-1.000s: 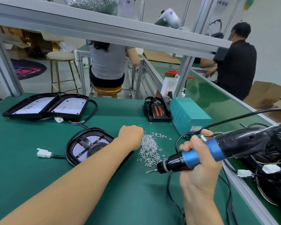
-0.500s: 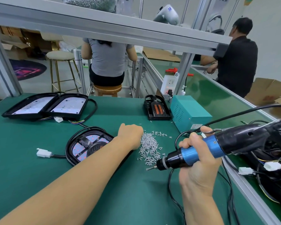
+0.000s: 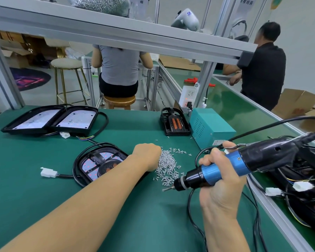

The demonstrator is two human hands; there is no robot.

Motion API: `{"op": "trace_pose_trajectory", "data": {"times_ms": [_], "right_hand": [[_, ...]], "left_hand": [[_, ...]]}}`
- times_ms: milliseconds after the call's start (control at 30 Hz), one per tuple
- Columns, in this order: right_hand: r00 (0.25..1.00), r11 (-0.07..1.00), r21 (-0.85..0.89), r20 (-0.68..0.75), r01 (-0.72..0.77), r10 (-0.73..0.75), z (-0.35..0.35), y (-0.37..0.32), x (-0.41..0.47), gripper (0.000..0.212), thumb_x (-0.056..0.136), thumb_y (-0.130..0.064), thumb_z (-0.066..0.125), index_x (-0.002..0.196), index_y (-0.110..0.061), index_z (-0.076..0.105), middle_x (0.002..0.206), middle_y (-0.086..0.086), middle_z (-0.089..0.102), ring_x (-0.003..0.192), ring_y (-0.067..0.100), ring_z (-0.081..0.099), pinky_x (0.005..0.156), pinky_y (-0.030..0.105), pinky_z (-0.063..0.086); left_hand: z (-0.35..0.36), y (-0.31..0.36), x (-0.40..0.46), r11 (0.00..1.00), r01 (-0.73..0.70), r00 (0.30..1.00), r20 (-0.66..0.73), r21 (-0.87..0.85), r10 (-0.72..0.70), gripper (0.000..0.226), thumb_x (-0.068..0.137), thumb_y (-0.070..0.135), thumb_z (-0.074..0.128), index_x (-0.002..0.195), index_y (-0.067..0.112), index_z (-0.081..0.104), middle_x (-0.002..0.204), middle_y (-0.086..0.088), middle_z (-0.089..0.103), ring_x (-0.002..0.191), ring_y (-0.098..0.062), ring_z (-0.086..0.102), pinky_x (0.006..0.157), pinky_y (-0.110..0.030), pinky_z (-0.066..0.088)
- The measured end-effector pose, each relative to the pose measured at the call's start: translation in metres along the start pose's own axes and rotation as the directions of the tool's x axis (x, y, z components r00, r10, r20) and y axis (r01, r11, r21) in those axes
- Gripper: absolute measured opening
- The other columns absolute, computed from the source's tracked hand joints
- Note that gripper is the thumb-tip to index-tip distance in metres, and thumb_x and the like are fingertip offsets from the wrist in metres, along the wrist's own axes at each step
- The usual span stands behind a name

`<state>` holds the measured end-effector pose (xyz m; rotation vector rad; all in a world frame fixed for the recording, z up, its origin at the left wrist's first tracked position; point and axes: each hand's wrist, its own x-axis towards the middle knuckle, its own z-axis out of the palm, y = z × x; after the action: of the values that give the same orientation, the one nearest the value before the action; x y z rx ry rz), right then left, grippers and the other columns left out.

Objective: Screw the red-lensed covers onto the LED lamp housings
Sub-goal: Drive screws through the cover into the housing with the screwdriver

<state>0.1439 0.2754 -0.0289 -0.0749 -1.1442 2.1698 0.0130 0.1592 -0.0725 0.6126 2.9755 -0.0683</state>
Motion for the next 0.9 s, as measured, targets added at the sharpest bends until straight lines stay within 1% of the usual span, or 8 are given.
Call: {"op": "trace_pose_trajectory", "data": {"times_ms": [100, 200, 300, 400, 467, 567, 733, 900], "right_hand": [[0.999, 1.000, 0.000, -0.024, 0.024, -0.024, -0.002, 0.001, 0.004, 0.026, 0.072, -0.002, 0.061, 0.094, -0.015, 0.056, 0.053, -0.004, 0.050, 0.050, 0.014, 0.050, 0.060, 0.028, 0.046], [0.999, 0.999, 0.035, -0.029, 0.017, -0.016, -0.004, 0.000, 0.008, 0.025, 0.074, -0.002, 0.061, 0.093, -0.018, 0.058, 0.056, -0.004, 0.049, 0.049, 0.013, 0.050, 0.060, 0.027, 0.047], [1.000, 0.994, 0.105, -0.017, -0.013, 0.015, 0.000, -0.004, 0.009, 0.024, 0.075, -0.002, 0.058, 0.091, -0.020, 0.059, 0.059, -0.005, 0.046, 0.048, 0.011, 0.050, 0.059, 0.024, 0.046], [0.999, 0.985, 0.169, -0.001, -0.043, 0.044, 0.006, -0.007, 0.010, 0.022, 0.075, -0.006, 0.058, 0.091, -0.020, 0.057, 0.057, -0.006, 0.046, 0.048, 0.010, 0.048, 0.058, 0.023, 0.047], [0.998, 0.975, 0.213, 0.026, -0.055, 0.051, 0.015, -0.008, 0.009, 0.023, 0.074, -0.007, 0.057, 0.092, -0.020, 0.055, 0.055, -0.007, 0.045, 0.048, 0.009, 0.046, 0.058, 0.023, 0.046], [0.997, 0.956, 0.284, 0.055, -0.073, 0.060, 0.031, -0.008, 0.008, 0.023, 0.073, -0.008, 0.057, 0.091, -0.020, 0.054, 0.055, -0.007, 0.044, 0.049, 0.009, 0.045, 0.058, 0.021, 0.045], [0.986, 0.928, 0.348, 0.135, -0.135, 0.093, 0.063, 0.002, -0.001, 0.023, 0.072, -0.007, 0.056, 0.090, -0.021, 0.053, 0.056, -0.006, 0.044, 0.049, 0.009, 0.044, 0.058, 0.021, 0.044], [0.974, 0.923, 0.341, 0.197, -0.178, 0.115, 0.089, 0.015, -0.015, 0.021, 0.073, -0.006, 0.055, 0.089, -0.020, 0.054, 0.056, -0.006, 0.044, 0.047, 0.009, 0.045, 0.057, 0.021, 0.045]], "left_hand": [[-0.001, -0.004, 0.001, 0.992, 0.010, 0.999, -0.044, -0.128, -0.016, 0.014, 0.080, 0.015, 0.058, 0.068, 0.013, 0.050, 0.080, -0.006, 0.059, 0.077, -0.029, 0.057, 0.063, -0.029, 0.043], [-0.012, -0.010, -0.002, 0.891, -0.001, 0.988, -0.136, -0.453, -0.068, 0.008, 0.074, 0.017, 0.065, 0.067, 0.017, 0.061, 0.072, 0.001, 0.063, 0.070, -0.021, 0.056, 0.064, -0.026, 0.047], [-0.022, -0.022, -0.017, 0.679, -0.045, 0.971, -0.192, -0.732, -0.142, 0.014, 0.068, 0.010, 0.069, 0.057, 0.018, 0.064, 0.055, 0.008, 0.062, 0.056, -0.008, 0.054, 0.058, -0.019, 0.045], [-0.023, -0.038, -0.044, 0.325, -0.086, 0.977, -0.143, -0.942, -0.155, 0.020, 0.069, -0.004, 0.070, 0.058, 0.012, 0.066, 0.053, -0.003, 0.061, 0.050, -0.012, 0.050, 0.054, -0.021, 0.044], [-0.017, -0.048, -0.064, 0.151, -0.113, 0.978, -0.137, -0.982, -0.160, 0.020, 0.072, -0.007, 0.073, 0.066, 0.011, 0.068, 0.057, -0.004, 0.062, 0.052, -0.012, 0.053, 0.054, -0.019, 0.046], [-0.007, -0.058, -0.095, -0.018, -0.139, 0.974, -0.134, -0.990, -0.183, 0.016, 0.073, -0.004, 0.075, 0.071, 0.011, 0.075, 0.065, -0.007, 0.068, 0.057, -0.010, 0.058, 0.057, -0.016, 0.049], [0.003, -0.073, -0.139, -0.139, -0.119, 0.975, -0.090, -0.983, -0.201, 0.016, 0.061, 0.013, 0.076, 0.077, 0.009, 0.077, 0.076, -0.021, 0.072, 0.059, -0.024, 0.066, 0.056, -0.021, 0.052], [0.008, -0.086, -0.160, -0.146, -0.139, 0.959, -0.097, -0.979, -0.266, 0.021, 0.057, 0.019, 0.078, 0.077, 0.014, 0.078, 0.076, -0.012, 0.074, 0.066, -0.012, 0.066, 0.062, -0.017, 0.051]]}}
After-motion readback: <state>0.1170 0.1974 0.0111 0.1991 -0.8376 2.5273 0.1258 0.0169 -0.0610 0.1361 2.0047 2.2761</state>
